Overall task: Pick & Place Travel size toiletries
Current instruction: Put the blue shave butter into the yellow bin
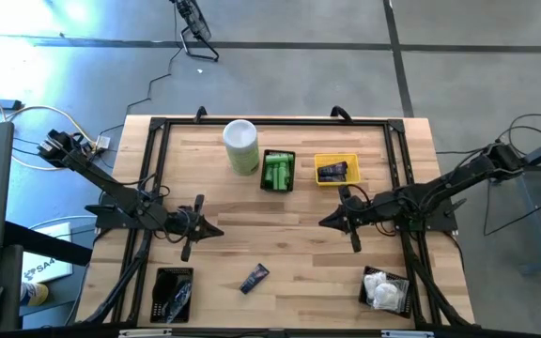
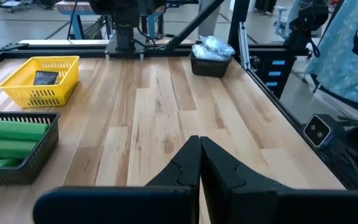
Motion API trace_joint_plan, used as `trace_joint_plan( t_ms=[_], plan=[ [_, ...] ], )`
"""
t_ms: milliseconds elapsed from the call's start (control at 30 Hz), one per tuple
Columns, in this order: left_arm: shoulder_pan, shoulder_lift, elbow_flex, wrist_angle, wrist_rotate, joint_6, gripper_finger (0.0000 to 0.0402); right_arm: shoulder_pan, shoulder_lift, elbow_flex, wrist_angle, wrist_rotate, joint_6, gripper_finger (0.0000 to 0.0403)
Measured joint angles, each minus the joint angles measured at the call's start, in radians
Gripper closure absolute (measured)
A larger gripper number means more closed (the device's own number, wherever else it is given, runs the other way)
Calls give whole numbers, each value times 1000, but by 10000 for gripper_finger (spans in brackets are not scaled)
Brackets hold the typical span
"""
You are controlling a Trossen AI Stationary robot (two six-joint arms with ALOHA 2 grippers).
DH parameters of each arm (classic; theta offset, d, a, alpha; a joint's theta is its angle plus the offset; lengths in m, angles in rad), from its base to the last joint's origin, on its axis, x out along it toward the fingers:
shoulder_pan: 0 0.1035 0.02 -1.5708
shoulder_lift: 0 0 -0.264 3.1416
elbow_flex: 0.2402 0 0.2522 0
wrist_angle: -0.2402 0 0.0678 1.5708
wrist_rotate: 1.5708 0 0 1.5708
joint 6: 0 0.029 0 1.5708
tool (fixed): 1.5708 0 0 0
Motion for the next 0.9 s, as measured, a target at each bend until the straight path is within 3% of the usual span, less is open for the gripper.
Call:
trace_joint_plan(
  t_ms=[300, 900],
  plan=[
    [0, 0, 0, 67, -15, 0, 400, 0, 0, 0, -1, 0, -101, 400],
    [0, 0, 0, 185, -22, -56, 400, 0, 0, 1, -1, 0, -105, 400]
  ],
)
